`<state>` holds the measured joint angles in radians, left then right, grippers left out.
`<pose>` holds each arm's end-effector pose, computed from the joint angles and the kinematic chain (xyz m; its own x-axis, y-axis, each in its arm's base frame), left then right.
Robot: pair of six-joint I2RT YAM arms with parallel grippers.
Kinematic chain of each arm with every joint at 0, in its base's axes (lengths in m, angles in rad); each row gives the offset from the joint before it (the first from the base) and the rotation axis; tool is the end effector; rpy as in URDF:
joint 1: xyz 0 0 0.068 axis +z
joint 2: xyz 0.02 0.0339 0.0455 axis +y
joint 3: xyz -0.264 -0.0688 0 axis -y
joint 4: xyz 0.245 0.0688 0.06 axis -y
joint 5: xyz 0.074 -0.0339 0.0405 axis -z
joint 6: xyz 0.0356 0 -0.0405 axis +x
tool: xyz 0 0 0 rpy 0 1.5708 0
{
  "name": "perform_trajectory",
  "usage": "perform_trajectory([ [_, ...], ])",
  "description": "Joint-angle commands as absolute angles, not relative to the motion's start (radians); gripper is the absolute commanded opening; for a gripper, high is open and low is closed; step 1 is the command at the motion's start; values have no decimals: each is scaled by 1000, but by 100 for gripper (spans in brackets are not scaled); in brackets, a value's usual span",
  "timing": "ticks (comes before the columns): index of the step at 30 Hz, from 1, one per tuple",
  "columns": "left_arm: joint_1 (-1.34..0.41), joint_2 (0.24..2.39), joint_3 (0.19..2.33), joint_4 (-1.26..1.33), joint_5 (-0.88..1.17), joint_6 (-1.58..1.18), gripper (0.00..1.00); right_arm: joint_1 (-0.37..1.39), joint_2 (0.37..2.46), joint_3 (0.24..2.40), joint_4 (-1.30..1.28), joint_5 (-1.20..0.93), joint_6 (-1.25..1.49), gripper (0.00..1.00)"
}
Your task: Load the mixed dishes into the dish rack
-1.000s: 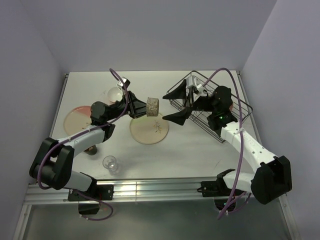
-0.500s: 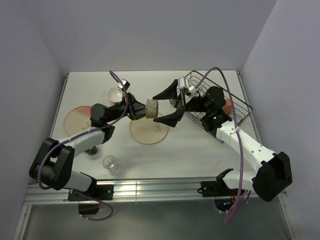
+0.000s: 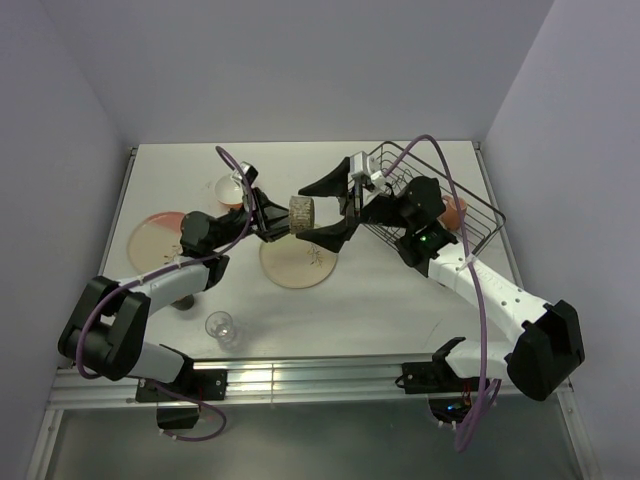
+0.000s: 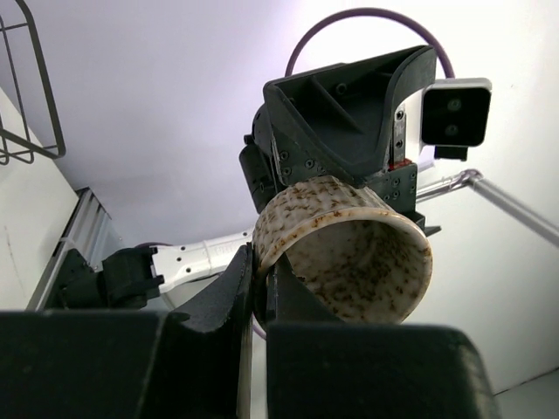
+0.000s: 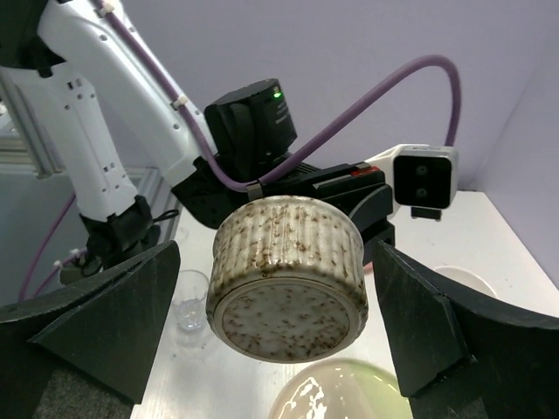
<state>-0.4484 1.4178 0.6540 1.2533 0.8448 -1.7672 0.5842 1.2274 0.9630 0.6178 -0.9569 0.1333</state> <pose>0.2447 -0.1473 0.2942 -0.9483 -0.2663 -0.1726 0.2433 -0.2608 -0.9342 0.2108 0.1743 0.3887 0.1589 0.1968 -0.9675 -0.9873 0.0317 -0.1557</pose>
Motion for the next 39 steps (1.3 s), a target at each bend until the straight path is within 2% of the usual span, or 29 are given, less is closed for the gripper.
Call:
perform_trajectory([
  [1,-448,1423,655,1587,781,-1835,0,594,1223,982,652,-873,133,98],
  [21,-448,1476,698,1707,761,-1910,0,598,1255,985,537,-845,48,98],
  [25,-446,1479,692,1707,765,-1908,0,598,1258,994,534,-865,48,95],
  [28,-446,1485,689,1726,765,-1921,0,598,1258,1000,525,-877,41,88],
  [32,-445,1485,687,1727,764,-1919,0,597,1259,1008,500,-891,11,71],
  [34,-443,1489,692,1733,764,-1925,0,597,1261,1009,480,-897,11,67],
  [36,-443,1488,693,1740,764,-1928,1,597,1262,1012,471,-919,-31,56],
  [37,-442,1488,693,1738,764,-1930,4,595,1262,1012,466,-929,-32,46],
  [39,-440,1485,690,1727,764,-1925,12,592,1262,1020,454,-960,-44,38],
])
